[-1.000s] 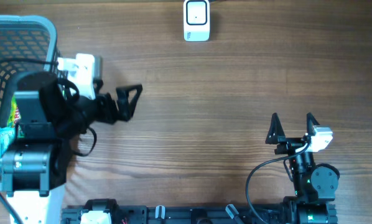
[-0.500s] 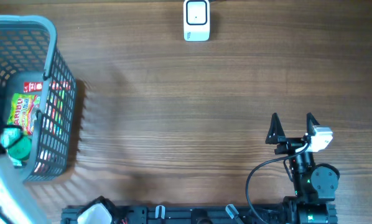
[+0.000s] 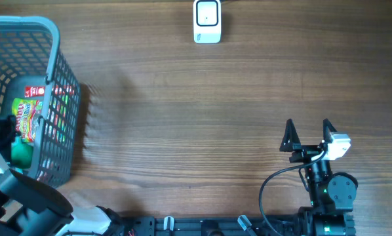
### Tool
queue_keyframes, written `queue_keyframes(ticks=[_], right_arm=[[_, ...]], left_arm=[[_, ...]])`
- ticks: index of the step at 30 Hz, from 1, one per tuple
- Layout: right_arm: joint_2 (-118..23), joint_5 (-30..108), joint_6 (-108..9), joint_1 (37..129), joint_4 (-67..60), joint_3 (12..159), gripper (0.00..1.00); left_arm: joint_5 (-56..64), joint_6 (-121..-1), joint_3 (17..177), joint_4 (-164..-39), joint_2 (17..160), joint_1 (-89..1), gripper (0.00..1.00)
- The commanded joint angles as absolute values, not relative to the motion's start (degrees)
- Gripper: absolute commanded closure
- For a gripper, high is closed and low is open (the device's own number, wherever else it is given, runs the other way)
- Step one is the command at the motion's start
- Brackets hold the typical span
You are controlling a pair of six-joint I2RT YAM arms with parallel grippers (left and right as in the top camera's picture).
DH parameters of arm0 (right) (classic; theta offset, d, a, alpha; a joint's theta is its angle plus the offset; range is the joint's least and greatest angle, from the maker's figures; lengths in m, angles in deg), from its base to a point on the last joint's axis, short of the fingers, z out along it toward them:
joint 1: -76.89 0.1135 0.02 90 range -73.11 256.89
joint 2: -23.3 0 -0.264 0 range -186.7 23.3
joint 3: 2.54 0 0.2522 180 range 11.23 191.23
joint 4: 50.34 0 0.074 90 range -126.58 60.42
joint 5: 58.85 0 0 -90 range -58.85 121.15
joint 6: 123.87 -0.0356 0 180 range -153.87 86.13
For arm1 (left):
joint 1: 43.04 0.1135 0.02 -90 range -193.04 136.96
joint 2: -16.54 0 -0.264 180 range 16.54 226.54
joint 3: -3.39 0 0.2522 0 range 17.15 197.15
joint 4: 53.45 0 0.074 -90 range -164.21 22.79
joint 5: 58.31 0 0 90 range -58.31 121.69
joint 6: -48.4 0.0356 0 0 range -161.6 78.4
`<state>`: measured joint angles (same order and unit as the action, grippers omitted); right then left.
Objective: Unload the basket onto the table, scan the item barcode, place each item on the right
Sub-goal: 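Grasp the green-lidded jar in the basket with left gripper, place on table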
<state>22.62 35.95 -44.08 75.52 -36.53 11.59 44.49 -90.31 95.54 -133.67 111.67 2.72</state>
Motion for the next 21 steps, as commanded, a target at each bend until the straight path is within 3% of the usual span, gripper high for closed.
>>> queue_keyframes(ticks=[1, 11, 17, 21], right_arm=[[22.77, 34.99, -44.41, 75.76, -36.66, 11.52, 0.00], [22.77, 34.99, -44.41, 75.76, -36.66, 11.52, 0.00], [22.77, 34.99, -44.41, 75.76, -36.66, 11.52, 0.00], [22.77, 34.99, -44.41, 75.76, -36.66, 11.52, 0.00]], left_arm=[[42.54, -89.57, 88.87, -128.84, 112.26, 3.04, 0.00], [41.14, -88.32, 79.54, -117.32, 112.26, 3.04, 0.01], [41.14, -88.30, 79.30, -116.93, 112.24, 3.04, 0.31], [41.10, -88.32, 79.41, -117.12, 111.93, 3.02, 0.36]])
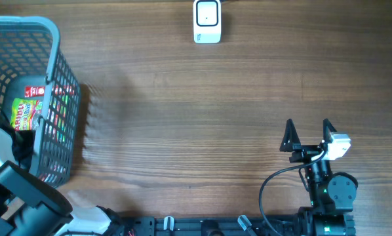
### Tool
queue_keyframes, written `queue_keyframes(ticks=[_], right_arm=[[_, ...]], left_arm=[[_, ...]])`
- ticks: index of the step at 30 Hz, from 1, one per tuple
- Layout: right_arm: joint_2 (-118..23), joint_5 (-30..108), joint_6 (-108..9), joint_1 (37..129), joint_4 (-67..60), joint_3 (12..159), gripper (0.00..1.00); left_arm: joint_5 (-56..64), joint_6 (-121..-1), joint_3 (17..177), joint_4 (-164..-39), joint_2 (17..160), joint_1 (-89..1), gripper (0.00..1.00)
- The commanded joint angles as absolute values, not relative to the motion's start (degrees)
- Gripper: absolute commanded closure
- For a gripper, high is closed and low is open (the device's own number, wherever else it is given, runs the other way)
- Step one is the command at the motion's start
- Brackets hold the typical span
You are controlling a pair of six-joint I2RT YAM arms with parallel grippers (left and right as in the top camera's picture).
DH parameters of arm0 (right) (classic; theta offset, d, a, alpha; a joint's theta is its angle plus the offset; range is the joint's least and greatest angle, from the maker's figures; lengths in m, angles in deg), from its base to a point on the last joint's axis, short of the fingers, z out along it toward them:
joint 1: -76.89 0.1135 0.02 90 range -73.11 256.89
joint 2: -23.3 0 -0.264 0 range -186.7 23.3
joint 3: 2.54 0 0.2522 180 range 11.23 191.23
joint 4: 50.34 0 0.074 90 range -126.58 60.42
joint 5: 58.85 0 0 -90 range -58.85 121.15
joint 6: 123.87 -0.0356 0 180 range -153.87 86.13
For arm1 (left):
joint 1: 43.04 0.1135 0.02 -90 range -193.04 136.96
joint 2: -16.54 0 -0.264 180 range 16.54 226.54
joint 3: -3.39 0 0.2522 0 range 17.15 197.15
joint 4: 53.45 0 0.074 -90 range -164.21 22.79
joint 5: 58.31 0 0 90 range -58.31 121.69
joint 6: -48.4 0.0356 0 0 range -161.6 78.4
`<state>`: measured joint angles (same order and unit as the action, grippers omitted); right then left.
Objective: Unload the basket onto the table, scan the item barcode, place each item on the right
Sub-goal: 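Grasp the green-lidded jar in the basket with left gripper, place on table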
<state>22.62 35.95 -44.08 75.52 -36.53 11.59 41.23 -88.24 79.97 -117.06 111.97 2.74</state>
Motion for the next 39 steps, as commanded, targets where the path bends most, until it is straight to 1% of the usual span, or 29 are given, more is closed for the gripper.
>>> queue_keyframes(ticks=[1, 4, 11, 14, 17, 18, 20, 21, 22, 23, 26, 29, 31, 32, 36, 39], right_arm=[[22.77, 34.99, -44.39, 75.76, -36.66, 11.52, 0.00], [22.77, 34.99, -44.39, 75.76, -36.66, 11.52, 0.00], [22.77, 34.99, -44.41, 75.76, -36.66, 11.52, 0.00], [22.77, 34.99, -44.41, 75.76, -36.66, 11.52, 0.00], [22.77, 34.99, -44.41, 75.76, -36.66, 11.52, 0.00], [22.77, 34.99, -44.41, 75.76, -36.68, 11.52, 0.00], [22.77, 34.99, -44.41, 75.76, -36.66, 11.52, 0.00], [22.77, 34.99, -44.41, 75.76, -36.66, 11.52, 0.00], [22.77, 34.99, -44.41, 75.76, -36.66, 11.52, 0.00], [22.77, 34.99, -44.41, 75.76, -36.66, 11.52, 0.00], [22.77, 34.99, -44.41, 75.76, -36.66, 11.52, 0.00], [22.77, 34.99, -44.41, 75.76, -36.68, 11.52, 0.00], [22.77, 34.99, -44.41, 75.76, -36.66, 11.52, 0.00], [22.77, 34.99, -44.41, 75.76, -36.66, 11.52, 0.00], [22.77, 34.99, -44.41, 75.76, -36.66, 11.52, 0.00], [22.77, 34.99, -44.41, 75.76, -36.66, 11.52, 0.00]], left_arm=[[41.10, -88.32, 79.54, -117.27, 111.69, 3.00, 0.37], [40.55, -88.32, 81.79, -119.22, 109.83, 2.98, 0.37], [33.16, -88.32, 97.59, -129.36, 100.02, 2.94, 0.39], [26.26, -88.32, 105.83, -132.42, 93.18, 2.59, 0.39], [18.34, -88.58, 108.91, -130.48, 86.62, -0.10, 0.39], [13.89, -90.18, 108.96, -127.92, 83.32, -3.36, 0.39], [11.50, -93.22, 108.96, -125.34, 80.54, -9.57, 0.39], [11.57, -94.49, 108.96, -124.12, 79.60, -13.76, 0.39], [11.61, -95.05, 108.96, -122.30, 79.12, -20.82, 0.39], [11.83, -95.05, 108.96, -121.49, 79.23, -24.84, 0.39], [17.95, -95.25, 108.93, -120.84, 82.10, -39.88, 0.39], [28.53, -95.23, 108.91, -123.07, 90.20, -56.14, 0.38], [32.97, -95.25, 108.91, -124.23, 97.44, -64.27, 0.38], [33.34, -95.25, 108.91, -124.23, 100.11, -66.48, 0.38], [33.27, -96.56, 108.91, -121.06, 118.58, -77.43, 0.37], [32.97, -99.54, 108.91, -118.50, 128.15, -81.39, 0.37]])
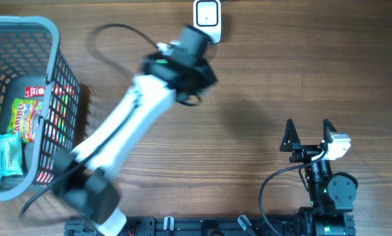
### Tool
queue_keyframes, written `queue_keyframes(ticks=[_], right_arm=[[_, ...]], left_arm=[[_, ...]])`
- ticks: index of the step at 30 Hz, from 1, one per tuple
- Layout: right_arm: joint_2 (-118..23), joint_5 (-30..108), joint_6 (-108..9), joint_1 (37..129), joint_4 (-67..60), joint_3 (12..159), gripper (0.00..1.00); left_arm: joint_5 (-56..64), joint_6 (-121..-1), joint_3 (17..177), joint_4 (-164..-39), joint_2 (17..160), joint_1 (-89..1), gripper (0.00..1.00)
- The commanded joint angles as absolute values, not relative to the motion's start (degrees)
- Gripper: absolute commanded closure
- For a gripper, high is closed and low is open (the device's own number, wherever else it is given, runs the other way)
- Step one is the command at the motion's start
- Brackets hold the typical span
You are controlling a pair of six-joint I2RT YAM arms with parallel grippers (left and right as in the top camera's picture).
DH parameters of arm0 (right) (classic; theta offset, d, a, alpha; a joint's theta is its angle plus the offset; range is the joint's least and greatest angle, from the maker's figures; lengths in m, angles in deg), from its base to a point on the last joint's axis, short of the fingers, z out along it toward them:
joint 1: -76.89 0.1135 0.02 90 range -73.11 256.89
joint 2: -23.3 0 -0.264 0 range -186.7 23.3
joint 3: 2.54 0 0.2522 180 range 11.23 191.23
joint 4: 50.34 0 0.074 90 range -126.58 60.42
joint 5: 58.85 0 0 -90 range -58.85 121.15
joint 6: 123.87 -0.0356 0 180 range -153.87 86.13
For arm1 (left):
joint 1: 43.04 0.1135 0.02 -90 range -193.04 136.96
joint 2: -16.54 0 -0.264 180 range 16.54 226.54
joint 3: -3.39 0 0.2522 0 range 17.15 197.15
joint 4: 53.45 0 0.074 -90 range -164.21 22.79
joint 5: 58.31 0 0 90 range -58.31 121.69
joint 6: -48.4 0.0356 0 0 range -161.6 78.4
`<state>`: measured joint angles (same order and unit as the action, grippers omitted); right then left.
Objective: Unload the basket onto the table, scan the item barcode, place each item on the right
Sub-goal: 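Grasp the green-lidded jar in the basket with left gripper, place on table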
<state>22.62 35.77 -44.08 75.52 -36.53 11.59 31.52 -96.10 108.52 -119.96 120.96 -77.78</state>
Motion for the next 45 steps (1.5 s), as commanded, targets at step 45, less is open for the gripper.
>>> queue_keyframes(ticks=[45], right_arm=[[22.77, 34.99, -44.41, 75.76, -36.66, 11.52, 0.00]], left_arm=[[46.17, -95.99, 132.08, -155.57, 112.24, -10.59, 0.00]])
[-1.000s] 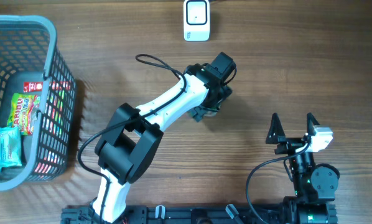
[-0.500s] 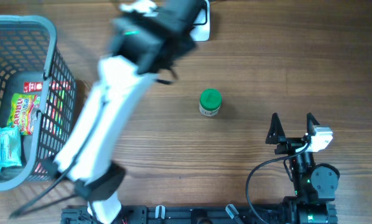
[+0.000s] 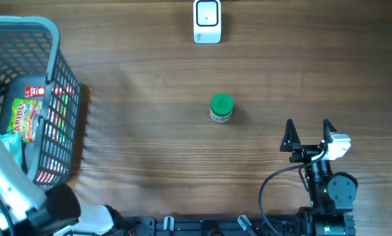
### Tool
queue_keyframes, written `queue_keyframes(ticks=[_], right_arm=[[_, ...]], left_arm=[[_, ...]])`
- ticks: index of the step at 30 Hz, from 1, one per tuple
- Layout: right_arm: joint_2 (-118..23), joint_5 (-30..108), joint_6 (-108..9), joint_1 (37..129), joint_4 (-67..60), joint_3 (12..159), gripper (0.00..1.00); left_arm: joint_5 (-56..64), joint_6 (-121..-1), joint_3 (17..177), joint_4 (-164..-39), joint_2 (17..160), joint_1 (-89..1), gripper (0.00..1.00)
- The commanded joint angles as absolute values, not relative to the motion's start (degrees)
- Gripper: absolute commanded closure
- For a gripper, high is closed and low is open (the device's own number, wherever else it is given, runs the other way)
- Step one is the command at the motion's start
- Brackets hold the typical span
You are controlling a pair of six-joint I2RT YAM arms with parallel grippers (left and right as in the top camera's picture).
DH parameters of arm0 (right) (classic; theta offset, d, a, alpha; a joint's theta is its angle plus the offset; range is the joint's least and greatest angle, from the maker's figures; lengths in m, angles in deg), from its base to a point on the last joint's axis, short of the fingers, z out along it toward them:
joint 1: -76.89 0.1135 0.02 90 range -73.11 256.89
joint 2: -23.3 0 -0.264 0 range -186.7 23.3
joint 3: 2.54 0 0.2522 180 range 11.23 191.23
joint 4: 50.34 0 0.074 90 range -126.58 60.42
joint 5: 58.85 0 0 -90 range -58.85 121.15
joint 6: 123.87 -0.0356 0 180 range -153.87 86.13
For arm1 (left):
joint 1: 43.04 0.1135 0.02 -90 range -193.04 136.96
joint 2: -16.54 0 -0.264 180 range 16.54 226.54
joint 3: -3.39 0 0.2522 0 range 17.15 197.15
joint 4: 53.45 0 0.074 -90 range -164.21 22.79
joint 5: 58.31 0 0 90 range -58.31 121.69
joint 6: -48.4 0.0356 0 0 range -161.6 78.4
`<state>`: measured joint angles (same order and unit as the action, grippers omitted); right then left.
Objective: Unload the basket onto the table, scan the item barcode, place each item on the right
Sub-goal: 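Grasp the green-lidded jar in the basket with left gripper, place on table, then lift the Haribo gummy bag from basket with left gripper, set beside jar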
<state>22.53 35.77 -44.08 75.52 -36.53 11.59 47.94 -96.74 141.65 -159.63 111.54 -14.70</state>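
Observation:
The white barcode scanner (image 3: 208,21) stands at the table's far edge, middle. A small jar with a green cap (image 3: 221,107) stands upright on the wood, alone, below the scanner and apart from both grippers. My left arm (image 3: 6,177) reaches up over the grey basket (image 3: 58,39) at the left; its gripper is a dark shape at the frame edge, its fingers not readable. My right gripper (image 3: 308,128) rests open at the near right, holding nothing.
The basket holds a yellow-green sweets bag (image 3: 25,118), a red pack (image 3: 39,92) and a pale green packet (image 3: 11,141). A black cable (image 3: 268,183) loops by the right arm's base.
My left arm was stretched across the table with its gripper just below the scanner. Now it is back over the basket, and the green-capped jar stands on the table's middle. The right arm is unchanged.
My left arm was first down in the basket beside a green item, and stayed there at the second moment. Then it reached out to the scanner. Now the jar stands free on the table and the arm is at the basket again.

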Motion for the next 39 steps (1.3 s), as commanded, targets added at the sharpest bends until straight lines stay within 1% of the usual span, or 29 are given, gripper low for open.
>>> queue_keyframes(ticks=[1, 7, 11, 15, 18, 25, 27, 29, 30, 31, 32, 33, 34, 36, 39], right_arm=[[22.77, 34.99, -44.41, 75.76, -36.66, 11.52, 0.00], [22.77, 34.99, -44.41, 75.76, -36.66, 11.52, 0.00], [22.77, 34.99, -44.41, 75.76, -36.66, 11.52, 0.00], [22.77, 34.99, -44.41, 75.76, -36.66, 11.52, 0.00], [22.77, 34.99, -44.39, 75.76, -36.66, 11.52, 0.00], [22.77, 34.99, -44.41, 75.76, -36.66, 11.52, 0.00], [22.77, 34.99, -44.41, 75.76, -36.66, 11.52, 0.00], [22.77, 34.99, -44.41, 75.76, -36.66, 11.52, 0.00], [22.77, 34.99, -44.41, 75.76, -36.66, 11.52, 0.00], [22.77, 34.99, -44.41, 75.76, -36.66, 11.52, 0.00], [22.77, 34.99, -44.41, 75.76, -36.66, 11.52, 0.00], [22.77, 34.99, -44.41, 75.76, -36.66, 11.52, 0.00], [22.77, 34.99, -44.41, 75.76, -36.66, 11.52, 0.00], [22.77, 34.99, -44.39, 75.76, -36.66, 11.52, 0.00], [22.77, 34.99, -44.41, 75.76, -36.66, 11.52, 0.00]], left_arm=[[45.86, -95.97, 127.73, -152.57, 112.24, -9.79, 0.00], [45.34, -95.78, 105.13, -132.82, 112.24, -9.00, 0.00], [45.34, -95.75, 95.86, -121.65, 112.24, -9.00, 0.00], [45.19, -94.18, 91.56, -114.32, 112.63, -9.00, 0.00], [45.16, -93.83, 91.34, -112.77, 115.14, -8.76, 0.00], [43.63, -93.66, 91.34, -110.17, 125.94, -8.74, 0.00], [41.32, -90.81, 91.34, -107.55, 128.80, -8.74, 0.00], [39.55, -90.79, 91.34, -107.31, 130.66, -8.74, 0.00], [38.96, -90.79, 91.34, -107.83, 130.90, -8.74, 0.04], [38.96, -90.77, 91.34, -108.40, 130.88, -8.74, 0.25], [38.72, -89.55, 91.38, -108.77, 130.64, -8.74, 0.47], [38.72, -88.02, 91.40, -109.25, 130.38, -8.74, 0.92], [38.76, -88.02, 91.40, -109.91, 129.85, -8.74, 0.96], [38.76, -88.02, 92.69, -112.01, 127.82, -8.69, 0.96], [38.76, -88.02, 101.39, -120.09, 121.26, -8.30, 0.96]])
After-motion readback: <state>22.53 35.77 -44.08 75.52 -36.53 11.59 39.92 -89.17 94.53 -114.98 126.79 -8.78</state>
